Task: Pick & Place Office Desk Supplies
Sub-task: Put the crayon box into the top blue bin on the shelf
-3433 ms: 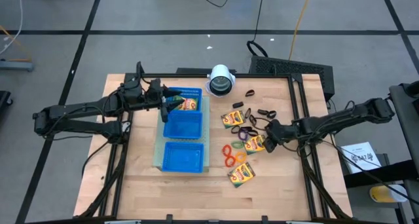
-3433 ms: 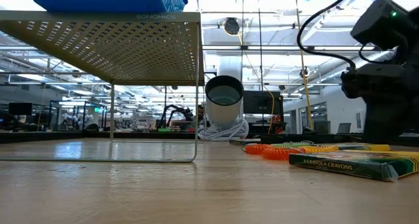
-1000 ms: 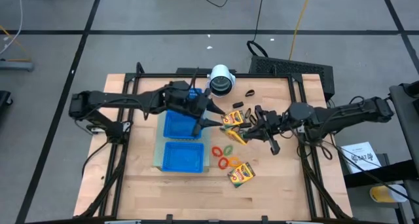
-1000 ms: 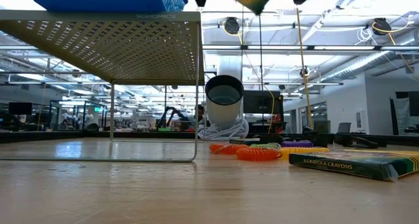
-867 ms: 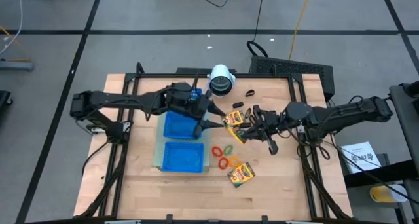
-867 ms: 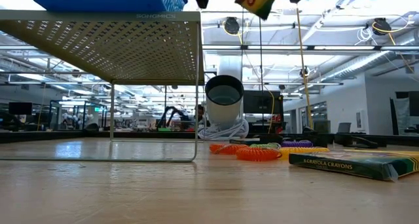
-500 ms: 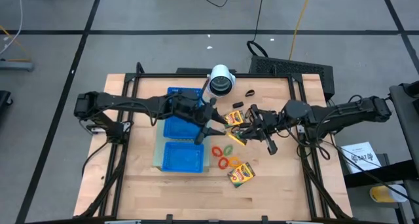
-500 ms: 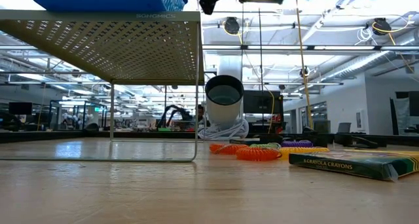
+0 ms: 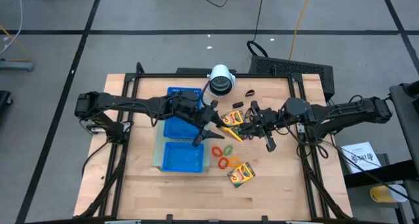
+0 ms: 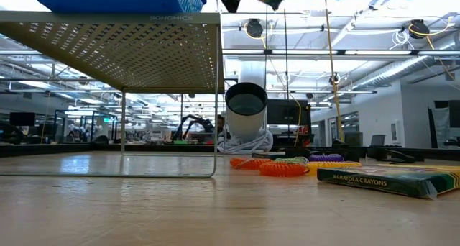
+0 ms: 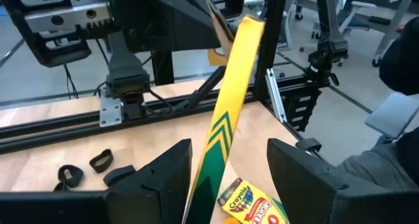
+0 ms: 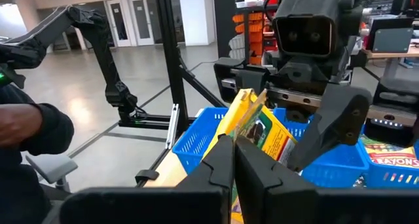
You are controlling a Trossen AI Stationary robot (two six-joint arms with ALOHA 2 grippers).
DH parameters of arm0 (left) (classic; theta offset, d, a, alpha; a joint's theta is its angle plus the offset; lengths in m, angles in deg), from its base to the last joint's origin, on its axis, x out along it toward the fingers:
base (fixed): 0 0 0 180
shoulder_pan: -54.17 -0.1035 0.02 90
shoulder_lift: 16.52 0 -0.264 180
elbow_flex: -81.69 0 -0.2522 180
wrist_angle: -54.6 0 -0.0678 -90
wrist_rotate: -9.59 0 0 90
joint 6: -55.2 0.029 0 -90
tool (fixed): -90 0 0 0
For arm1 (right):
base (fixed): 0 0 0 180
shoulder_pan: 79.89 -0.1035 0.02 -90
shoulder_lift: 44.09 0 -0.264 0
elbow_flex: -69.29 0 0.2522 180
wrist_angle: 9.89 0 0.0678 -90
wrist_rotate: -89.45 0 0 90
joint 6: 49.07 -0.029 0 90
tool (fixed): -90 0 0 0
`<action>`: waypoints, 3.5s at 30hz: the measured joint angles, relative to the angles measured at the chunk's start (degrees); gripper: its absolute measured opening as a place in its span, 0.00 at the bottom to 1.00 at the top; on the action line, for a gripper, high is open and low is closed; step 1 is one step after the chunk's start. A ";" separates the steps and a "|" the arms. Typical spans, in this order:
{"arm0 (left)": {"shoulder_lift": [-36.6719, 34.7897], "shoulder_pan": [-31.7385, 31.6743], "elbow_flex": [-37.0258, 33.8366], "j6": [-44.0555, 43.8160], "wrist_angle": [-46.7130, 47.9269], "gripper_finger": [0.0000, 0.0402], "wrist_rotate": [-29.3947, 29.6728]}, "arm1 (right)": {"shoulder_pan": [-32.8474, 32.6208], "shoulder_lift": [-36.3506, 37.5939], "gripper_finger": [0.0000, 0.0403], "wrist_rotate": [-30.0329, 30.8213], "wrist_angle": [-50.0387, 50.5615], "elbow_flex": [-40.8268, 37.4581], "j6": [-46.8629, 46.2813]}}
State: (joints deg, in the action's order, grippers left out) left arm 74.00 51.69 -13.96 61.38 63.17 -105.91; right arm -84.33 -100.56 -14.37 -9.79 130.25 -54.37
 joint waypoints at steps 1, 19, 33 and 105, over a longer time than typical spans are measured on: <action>0.00 0.00 0.00 0.11 -0.40 0.51 -0.02 | 0.00 0.00 0.00 0.00 0.01 0.00 0.01; 0.00 -0.22 0.02 -0.29 -3.97 0.10 -2.37 | -0.02 1.27 0.11 3.81 -3.66 -0.02 7.60; -0.36 -6.46 0.02 -2.33 -12.84 0.08 -3.04 | -0.07 11.38 0.51 25.76 9.34 -5.05 11.48; 0.83 -5.80 8.64 -14.72 3.71 0.40 -9.17 | 5.42 -8.57 0.06 -1.41 -29.30 -19.52 1.36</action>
State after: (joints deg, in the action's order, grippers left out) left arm 74.83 45.88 -5.33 46.67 66.88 -115.09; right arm -78.91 -109.12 -15.78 -39.10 110.73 -53.01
